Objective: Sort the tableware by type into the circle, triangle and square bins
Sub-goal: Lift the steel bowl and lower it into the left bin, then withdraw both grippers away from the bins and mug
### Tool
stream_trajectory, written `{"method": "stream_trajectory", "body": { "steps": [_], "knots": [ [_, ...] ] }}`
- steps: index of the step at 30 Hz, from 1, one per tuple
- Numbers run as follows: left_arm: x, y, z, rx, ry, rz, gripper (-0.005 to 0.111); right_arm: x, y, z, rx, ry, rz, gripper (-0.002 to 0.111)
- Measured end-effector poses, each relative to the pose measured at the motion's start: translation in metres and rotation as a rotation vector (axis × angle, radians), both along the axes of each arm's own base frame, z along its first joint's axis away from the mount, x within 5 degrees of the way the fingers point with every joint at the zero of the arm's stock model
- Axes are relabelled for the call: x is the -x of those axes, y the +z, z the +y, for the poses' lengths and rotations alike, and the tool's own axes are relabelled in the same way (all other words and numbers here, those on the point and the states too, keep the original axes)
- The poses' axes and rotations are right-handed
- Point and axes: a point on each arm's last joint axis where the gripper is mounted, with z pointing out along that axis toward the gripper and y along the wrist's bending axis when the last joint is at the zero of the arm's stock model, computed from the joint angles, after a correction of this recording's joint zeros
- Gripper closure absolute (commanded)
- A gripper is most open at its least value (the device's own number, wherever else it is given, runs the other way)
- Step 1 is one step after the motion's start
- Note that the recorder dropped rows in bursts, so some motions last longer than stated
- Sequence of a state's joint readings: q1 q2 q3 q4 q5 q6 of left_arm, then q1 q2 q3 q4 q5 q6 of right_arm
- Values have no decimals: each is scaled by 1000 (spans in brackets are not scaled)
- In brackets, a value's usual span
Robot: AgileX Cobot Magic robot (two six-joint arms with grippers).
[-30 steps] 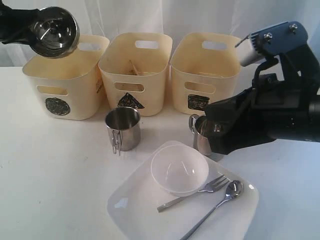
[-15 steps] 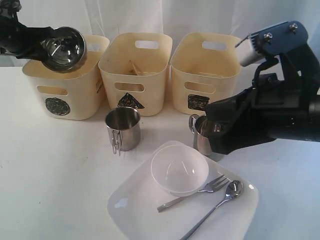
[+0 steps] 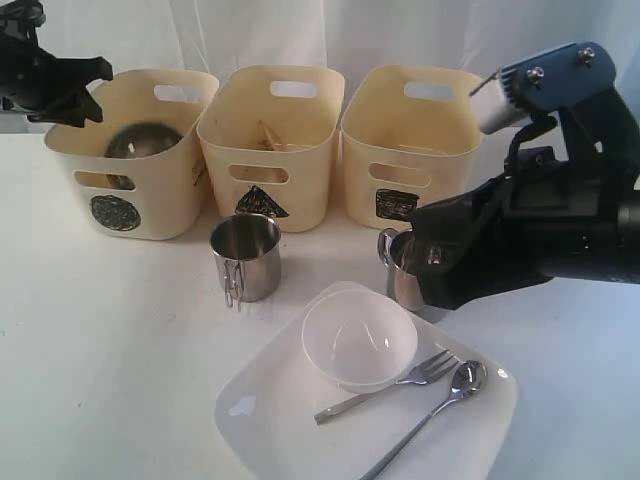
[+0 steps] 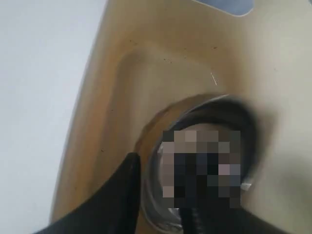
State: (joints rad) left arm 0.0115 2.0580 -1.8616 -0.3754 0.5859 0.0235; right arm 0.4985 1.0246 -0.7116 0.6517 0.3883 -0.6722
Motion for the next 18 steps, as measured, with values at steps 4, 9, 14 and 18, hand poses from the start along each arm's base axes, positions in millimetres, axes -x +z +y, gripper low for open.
{"method": "stream_trajectory", "body": {
  "steps": [4,9,14,18],
  "knots": [
    [0,1,0,2,-1,0,67,0,0,0,2,0,-1,108],
    [2,3,-1,11,-12,13,67,0,0,-1,16,3,-10,108],
    [15,36,-7,34,-74,-57,67,-1,-1,-1,31,6,-20,108],
    [42,74,-14,58,-184,-72,67,-1,0,-1,33,5,-24,108]
  ]
}}
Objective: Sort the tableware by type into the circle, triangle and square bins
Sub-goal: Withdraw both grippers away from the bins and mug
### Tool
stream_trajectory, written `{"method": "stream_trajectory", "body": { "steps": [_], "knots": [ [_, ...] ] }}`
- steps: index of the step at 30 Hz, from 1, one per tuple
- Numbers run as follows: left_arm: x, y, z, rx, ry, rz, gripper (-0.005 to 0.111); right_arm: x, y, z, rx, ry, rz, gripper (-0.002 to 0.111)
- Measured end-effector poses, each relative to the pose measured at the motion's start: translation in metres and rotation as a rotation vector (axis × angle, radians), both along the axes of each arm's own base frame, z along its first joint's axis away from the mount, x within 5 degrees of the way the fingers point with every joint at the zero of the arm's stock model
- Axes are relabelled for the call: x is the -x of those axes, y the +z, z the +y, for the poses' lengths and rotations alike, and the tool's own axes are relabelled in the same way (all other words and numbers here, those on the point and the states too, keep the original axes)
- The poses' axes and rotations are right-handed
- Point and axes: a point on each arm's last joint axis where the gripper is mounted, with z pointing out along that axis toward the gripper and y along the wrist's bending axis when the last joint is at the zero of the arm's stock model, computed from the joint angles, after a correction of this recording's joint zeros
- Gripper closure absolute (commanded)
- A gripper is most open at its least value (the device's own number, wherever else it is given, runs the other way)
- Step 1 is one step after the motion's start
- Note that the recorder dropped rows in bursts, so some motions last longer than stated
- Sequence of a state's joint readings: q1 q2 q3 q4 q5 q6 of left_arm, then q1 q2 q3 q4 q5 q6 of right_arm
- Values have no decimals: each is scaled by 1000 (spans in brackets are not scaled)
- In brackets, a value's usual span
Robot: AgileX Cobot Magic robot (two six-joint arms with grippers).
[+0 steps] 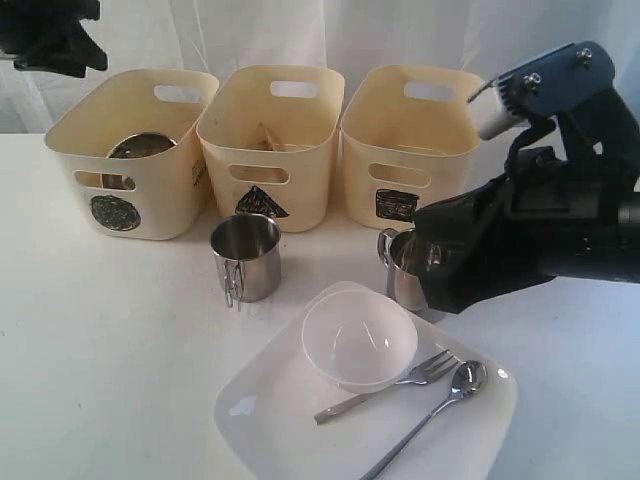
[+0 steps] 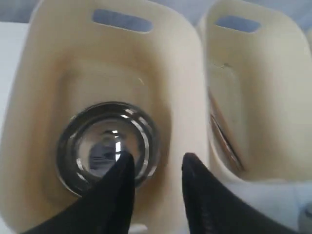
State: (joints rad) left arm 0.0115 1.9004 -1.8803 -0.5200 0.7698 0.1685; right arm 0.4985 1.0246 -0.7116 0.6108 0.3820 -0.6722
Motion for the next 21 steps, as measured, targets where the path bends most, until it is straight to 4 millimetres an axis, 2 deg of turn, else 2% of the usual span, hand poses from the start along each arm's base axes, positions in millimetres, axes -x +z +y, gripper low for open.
{"method": "stream_trajectory", "body": {
  "steps": [3,7,10,17,19,21],
  "knots": [
    [24,16,-5,0,-93,70,67,0,0,0,0,0,0,108],
    [39,15,-11,-6,-184,179,67,0,1,0,-1,-1,-4,108],
    [46,7,-22,-14,-249,245,68,2,4,-2,-9,-4,-23,108],
    [67,-26,-88,-71,-490,292,81,16,21,-10,-42,-6,-107,108],
    [75,-33,-99,-81,-513,293,81,21,25,-13,-37,3,-130,108],
    [81,-40,-102,-92,-517,302,80,27,30,-16,-35,10,-154,108]
  ]
}}
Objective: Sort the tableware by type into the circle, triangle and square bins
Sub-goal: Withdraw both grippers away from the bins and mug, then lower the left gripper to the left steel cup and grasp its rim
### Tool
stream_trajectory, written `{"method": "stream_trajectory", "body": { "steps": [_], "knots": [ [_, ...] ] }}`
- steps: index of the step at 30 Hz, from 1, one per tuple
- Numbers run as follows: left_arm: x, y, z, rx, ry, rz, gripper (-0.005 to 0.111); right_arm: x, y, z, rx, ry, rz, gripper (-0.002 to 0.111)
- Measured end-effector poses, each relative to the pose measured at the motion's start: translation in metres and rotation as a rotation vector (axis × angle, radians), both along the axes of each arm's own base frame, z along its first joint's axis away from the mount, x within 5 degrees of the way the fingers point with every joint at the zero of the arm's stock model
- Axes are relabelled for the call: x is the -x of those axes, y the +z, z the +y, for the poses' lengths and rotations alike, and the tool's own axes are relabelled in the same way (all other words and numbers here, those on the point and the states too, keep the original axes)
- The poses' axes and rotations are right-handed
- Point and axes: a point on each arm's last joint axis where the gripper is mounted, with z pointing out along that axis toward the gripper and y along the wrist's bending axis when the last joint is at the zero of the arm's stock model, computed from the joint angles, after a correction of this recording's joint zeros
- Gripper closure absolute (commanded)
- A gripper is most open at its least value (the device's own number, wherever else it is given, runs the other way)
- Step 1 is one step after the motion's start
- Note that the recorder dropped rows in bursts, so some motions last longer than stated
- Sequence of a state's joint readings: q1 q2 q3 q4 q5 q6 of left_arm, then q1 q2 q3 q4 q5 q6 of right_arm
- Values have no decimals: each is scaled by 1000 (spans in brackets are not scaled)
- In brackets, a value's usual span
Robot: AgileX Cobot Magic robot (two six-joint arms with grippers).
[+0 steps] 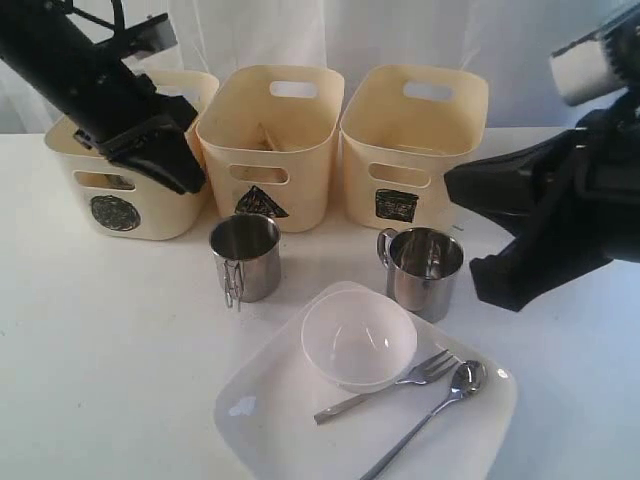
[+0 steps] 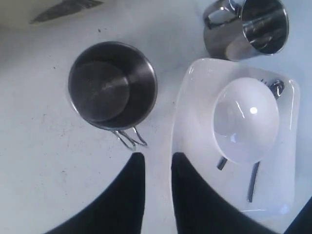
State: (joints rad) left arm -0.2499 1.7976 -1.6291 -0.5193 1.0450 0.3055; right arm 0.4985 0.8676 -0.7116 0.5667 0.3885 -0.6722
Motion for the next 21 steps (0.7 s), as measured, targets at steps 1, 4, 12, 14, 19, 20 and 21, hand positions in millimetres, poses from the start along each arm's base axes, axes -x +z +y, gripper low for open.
{"method": "stream_trajectory", "body": {
  "steps": [1,4,12,14,19,20,21],
  "knots": [
    [4,-3,0,-9,-3,7,79,2,2,-1,-2,1,-11,108],
    [17,-6,5,-26,-3,17,76,7,6,-4,-10,1,-36,108],
    [54,-14,8,-34,15,-14,76,10,9,-5,-17,1,-48,108],
    [62,-23,5,-36,34,-51,78,10,9,-5,-15,1,-49,108],
    [90,-47,-6,-29,120,-263,98,10,9,-6,-13,2,-49,108],
    [97,-50,-7,-23,145,-328,100,10,9,-6,-12,2,-50,108],
    [104,-53,-8,-13,173,-385,101,10,9,-6,-11,2,-51,108]
  ]
}}
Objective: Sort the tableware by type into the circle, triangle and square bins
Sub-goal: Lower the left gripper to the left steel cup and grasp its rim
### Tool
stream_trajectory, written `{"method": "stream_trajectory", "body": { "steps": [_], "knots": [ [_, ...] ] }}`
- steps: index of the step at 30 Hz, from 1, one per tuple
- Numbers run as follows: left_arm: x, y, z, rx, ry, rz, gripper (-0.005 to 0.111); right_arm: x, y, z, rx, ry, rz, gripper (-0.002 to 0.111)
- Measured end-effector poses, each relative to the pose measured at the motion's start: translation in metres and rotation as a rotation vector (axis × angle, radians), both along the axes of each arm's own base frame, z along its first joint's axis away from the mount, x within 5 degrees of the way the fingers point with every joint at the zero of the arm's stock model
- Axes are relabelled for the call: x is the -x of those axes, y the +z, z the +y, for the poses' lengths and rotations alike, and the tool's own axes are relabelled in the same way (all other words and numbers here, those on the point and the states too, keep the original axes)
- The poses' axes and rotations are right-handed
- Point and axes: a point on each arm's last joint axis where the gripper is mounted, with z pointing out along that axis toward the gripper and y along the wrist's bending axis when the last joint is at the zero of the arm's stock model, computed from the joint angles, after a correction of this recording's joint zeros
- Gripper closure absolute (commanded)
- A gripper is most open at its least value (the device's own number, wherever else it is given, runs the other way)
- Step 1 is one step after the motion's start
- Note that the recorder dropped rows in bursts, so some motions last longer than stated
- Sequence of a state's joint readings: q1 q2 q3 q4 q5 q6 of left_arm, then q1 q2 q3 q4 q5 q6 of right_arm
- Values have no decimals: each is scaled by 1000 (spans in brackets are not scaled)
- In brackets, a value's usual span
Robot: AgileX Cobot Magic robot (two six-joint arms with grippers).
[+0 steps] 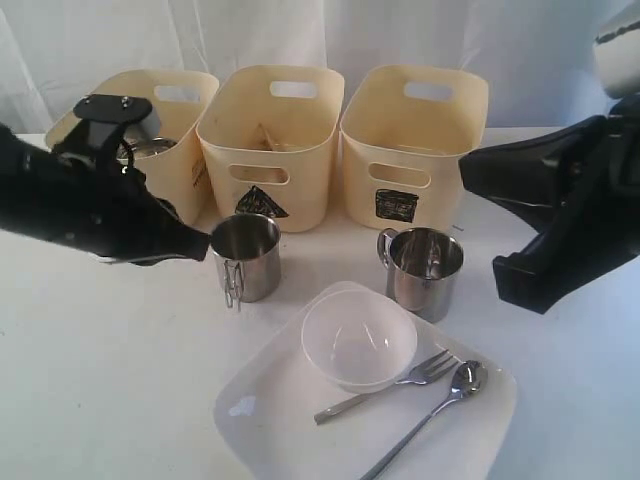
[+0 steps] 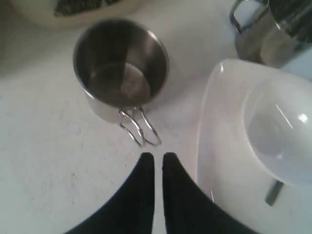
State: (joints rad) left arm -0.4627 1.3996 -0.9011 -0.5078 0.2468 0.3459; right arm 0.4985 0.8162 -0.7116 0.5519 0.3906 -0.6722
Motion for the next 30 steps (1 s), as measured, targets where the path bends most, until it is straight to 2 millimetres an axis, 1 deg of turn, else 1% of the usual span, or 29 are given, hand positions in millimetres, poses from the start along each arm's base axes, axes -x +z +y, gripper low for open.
{"method": "stream_trajectory", "body": {
  "steps": [1,3,6,9,11,12,13,15,18,20,22,25,27,30],
  "knots": [
    [5,-1,0,10,24,-55,100,0,0,0,-1,0,0,108],
    [14,-13,1,20,67,-106,98,0,0,0,1,0,0,108],
    [23,-33,7,28,142,-107,90,0,0,0,1,0,0,108],
    [24,-42,11,42,207,-109,75,0,0,0,1,0,0,108],
    [23,-44,12,49,230,-114,60,0,0,0,1,0,0,108],
    [22,-44,12,55,240,-116,50,0,0,0,1,0,0,108],
    [21,-44,12,61,250,-120,42,0,0,0,1,0,0,108],
    [19,-46,12,70,272,-118,35,0,0,0,1,0,0,108],
    [15,-54,11,89,322,-94,35,0,0,0,1,0,0,108],
    [11,-63,9,92,343,-65,35,0,0,0,1,0,0,108],
    [7,-71,4,101,346,-73,36,0,0,0,1,0,0,108],
    [4,-75,-6,152,332,-110,37,0,0,0,1,0,0,108],
    [2,-79,-10,156,323,-105,37,0,0,0,1,0,0,108],
    [-8,-81,-18,162,311,-100,37,0,0,0,1,0,0,108]
  ]
}}
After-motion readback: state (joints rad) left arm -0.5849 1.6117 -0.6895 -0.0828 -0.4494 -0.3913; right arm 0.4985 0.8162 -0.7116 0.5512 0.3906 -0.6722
